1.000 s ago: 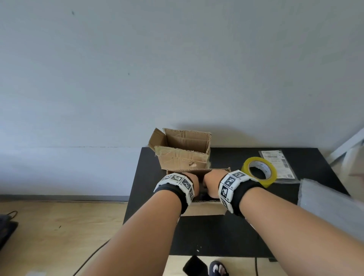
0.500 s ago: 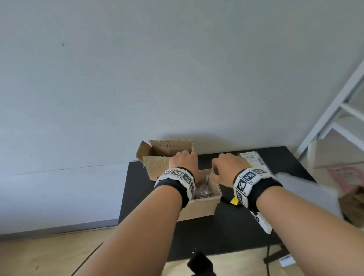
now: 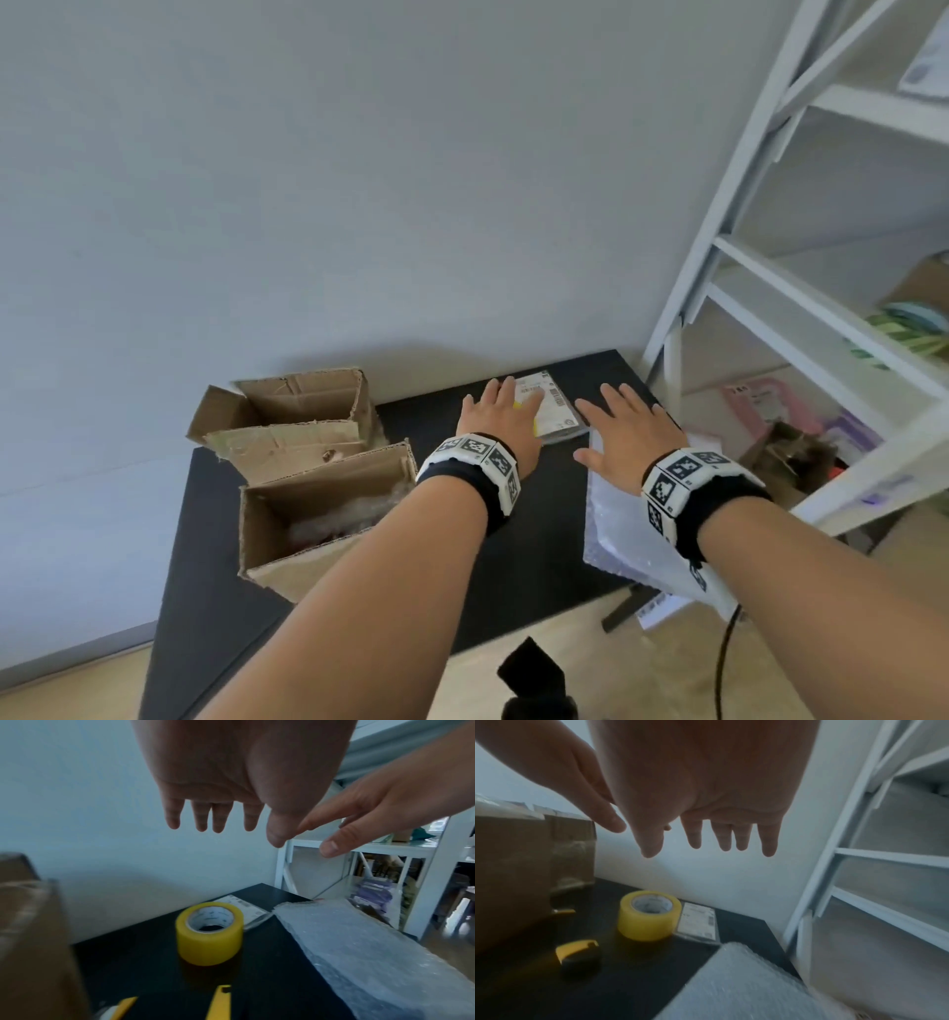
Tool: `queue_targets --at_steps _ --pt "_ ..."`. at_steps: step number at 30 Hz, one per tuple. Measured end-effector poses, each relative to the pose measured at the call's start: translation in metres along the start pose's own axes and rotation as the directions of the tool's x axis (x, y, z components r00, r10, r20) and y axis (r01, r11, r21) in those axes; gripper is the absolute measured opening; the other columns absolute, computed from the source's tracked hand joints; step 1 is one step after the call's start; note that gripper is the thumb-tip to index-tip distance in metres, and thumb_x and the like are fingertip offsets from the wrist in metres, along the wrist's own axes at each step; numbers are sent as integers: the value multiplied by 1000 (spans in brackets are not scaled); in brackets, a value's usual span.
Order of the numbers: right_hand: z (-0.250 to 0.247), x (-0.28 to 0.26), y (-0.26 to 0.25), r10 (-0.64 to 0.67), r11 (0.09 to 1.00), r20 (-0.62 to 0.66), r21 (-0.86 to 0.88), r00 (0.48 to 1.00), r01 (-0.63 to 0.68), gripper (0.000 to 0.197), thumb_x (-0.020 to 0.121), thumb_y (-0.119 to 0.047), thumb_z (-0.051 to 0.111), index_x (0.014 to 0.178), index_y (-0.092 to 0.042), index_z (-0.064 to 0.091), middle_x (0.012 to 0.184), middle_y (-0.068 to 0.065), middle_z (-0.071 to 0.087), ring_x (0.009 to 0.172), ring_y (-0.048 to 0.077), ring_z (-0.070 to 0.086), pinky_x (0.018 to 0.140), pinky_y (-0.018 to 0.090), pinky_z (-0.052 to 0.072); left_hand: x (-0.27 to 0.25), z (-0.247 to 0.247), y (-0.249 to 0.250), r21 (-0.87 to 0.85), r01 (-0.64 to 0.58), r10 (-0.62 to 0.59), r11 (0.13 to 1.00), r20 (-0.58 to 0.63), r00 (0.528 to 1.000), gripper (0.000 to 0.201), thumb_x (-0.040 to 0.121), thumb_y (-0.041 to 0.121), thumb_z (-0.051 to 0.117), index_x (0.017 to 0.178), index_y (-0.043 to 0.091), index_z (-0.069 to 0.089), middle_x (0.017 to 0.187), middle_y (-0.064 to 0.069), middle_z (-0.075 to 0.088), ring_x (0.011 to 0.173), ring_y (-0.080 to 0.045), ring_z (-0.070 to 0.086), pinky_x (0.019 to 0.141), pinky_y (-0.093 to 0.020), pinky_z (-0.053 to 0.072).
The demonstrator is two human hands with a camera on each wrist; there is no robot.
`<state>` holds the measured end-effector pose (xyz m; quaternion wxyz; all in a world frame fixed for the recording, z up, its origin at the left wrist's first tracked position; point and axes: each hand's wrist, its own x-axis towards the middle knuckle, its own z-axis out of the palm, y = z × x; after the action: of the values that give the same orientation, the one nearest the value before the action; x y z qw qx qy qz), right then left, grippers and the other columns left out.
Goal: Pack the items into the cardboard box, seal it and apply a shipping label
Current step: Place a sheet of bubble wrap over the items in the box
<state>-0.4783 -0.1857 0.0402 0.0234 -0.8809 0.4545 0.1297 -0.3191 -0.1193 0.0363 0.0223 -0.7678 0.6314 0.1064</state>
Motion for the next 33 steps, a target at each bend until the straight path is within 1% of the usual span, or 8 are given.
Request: queue_targets --at_steps 5,10,17,23,25,29,31,33 --pt "37 -5 39 38 999 75 33 996 -41 67 96 -52 38 152 -30 10 162 4 -1 149 25 -1 118 48 17 21 27 44 -19 -73 74 997 79 994 66 97 42 44 152 30 10 161 -8 2 148 -28 2 118 -51 12" --pt "71 -1 63 40 998 162 48 986 -48 67 96 -52 39 152 -32 10 161 5 0 148 27 1 117 48 18 37 61 72 -27 -91 95 995 151 984 68 97 43 44 153 31 7 162 -6 2 148 -28 2 119 -51 12" --pt "108 10 78 -1 996 267 85 964 -23 67 97 -51 39 153 -31 7 162 4 -3 149 25 -1 118 48 16 53 95 87 -68 -40 57 997 271 961 68 98 39 44 153 31 5 162 -6 -2 149 -26 0 119 -48 12" --pt "127 21 84 -18 993 298 120 954 -18 70 95 -51 43 152 -30 9 162 4 -2 149 25 -2 117 49 18 61 118 90 -25 -51 56 998 311 949 68 98 38 44 153 30 4 162 -6 -4 149 -26 -4 119 -47 12" --pt "132 23 85 -21 989 299 145 954 -24 71 93 -50 48 152 -31 11 162 3 -1 149 25 -1 116 51 20 64 123 91 -53 -38 54 998 342 938 70 97 39 46 153 31 5 162 -6 -3 149 -26 -1 118 -47 15" --pt "142 25 86 -36 985 325 172 945 -22 78 90 -48 56 151 -31 10 161 1 0 148 26 2 113 51 28 67 131 95 -92 0 37 996 397 917 70 95 39 51 152 30 12 162 -7 -1 146 -30 15 111 -47 32" --pt "144 25 86 -40 987 312 159 949 -11 77 89 -44 59 150 -29 15 159 2 6 146 26 11 108 45 37 68 134 97 -109 26 21 994 408 913 69 94 40 53 151 29 15 161 -7 3 143 -30 18 108 -48 36" --pt "145 28 84 -42 992 245 123 969 12 65 89 -39 61 144 -24 29 150 6 24 135 26 28 95 37 46 68 135 96 -121 30 21 992 397 918 68 94 39 53 150 29 18 159 -6 11 142 -30 19 106 -48 38"
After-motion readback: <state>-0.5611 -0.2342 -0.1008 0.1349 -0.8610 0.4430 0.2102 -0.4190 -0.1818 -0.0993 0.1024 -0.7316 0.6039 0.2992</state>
